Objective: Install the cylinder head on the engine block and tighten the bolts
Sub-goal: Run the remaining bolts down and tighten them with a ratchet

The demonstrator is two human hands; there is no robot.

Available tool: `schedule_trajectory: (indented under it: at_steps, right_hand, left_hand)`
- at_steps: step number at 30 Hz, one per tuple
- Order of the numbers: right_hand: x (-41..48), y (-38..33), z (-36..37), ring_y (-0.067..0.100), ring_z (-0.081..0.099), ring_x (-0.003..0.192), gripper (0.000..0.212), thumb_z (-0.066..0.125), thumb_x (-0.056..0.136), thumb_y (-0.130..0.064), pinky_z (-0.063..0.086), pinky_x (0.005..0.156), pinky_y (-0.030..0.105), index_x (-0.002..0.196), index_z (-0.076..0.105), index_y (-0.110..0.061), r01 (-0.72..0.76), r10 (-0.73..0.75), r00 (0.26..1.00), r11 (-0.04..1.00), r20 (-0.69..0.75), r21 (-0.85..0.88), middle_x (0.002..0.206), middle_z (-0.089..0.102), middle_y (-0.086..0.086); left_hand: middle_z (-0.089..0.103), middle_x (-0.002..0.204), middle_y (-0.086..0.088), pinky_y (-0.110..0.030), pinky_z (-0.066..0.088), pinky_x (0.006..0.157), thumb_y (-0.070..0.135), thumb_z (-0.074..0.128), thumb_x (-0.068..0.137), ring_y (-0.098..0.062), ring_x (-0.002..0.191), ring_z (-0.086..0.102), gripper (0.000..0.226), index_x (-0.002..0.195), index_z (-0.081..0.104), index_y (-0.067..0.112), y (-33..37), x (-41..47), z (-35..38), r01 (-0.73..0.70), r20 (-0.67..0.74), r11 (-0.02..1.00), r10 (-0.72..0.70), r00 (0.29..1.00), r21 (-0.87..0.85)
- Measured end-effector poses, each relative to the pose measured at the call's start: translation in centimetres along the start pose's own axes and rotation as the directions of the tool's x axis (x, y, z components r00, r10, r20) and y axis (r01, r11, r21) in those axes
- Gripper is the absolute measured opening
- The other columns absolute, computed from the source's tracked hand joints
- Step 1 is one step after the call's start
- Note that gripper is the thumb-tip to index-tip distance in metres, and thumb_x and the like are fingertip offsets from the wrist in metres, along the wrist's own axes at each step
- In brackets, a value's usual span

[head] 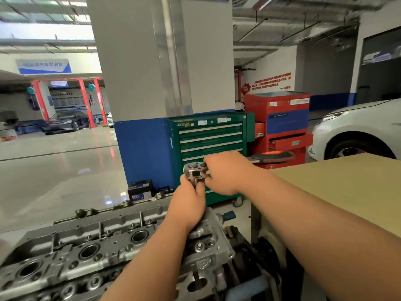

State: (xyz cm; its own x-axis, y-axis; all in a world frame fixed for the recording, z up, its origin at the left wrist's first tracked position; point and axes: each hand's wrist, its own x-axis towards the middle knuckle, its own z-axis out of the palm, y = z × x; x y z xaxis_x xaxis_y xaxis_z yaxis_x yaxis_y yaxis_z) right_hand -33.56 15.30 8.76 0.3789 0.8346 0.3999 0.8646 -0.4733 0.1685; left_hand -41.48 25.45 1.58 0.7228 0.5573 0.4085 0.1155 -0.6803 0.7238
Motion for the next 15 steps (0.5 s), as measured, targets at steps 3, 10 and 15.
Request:
schedule_trajectory:
  at_steps: [3,10,15]
  right_hand:
    - [0.3,0.9,-1.7,0.02,0.059,0.07,0.056,0.039,0.086,-0.068,0.044,0.06,0.031,0.091,0.063,-0.018,-0.084,0.033,0.983,0.955,0.181,0.283,0.077,0.063,0.001]
    - [4.2,2.9,-2.7,0.01,0.04,0.04,0.058,0.037,0.095,-0.062,0.037,0.042,0.02,0.076,0.069,-0.018,-0.477,-0.085,0.668,0.713,0.739,0.514,0.056,0.054,-0.002]
    - [5.7,2.9,-2.5,0.009,0.039,0.037,0.049,0.047,0.092,-0.06,0.034,0.038,0.018,0.085,0.061,-0.013,-0.506,-0.094,0.641,0.695,0.762,0.511,0.051,0.052,-0.001]
  left_hand:
    - [0.047,0.079,0.016,-0.016,0.029,0.053,0.033,0.042,0.1,0.002,0.067,0.045,0.012,0.103,0.038,0.021,-0.4,-0.2,0.0,-0.008,-0.011,1.0,0.009,1.0,0.029]
    - [0.053,0.084,0.022,-0.008,0.031,0.058,0.037,0.054,0.095,0.008,0.074,0.048,0.01,0.102,0.046,0.033,-0.2,-0.9,-0.6,0.001,-0.059,1.0,-0.003,0.998,-0.028]
    - [0.059,0.089,0.02,-0.019,0.041,0.067,0.036,0.052,0.097,0.001,0.082,0.055,0.017,0.113,0.053,0.03,0.0,-1.2,-0.9,-0.019,-0.073,0.998,0.015,0.997,-0.055]
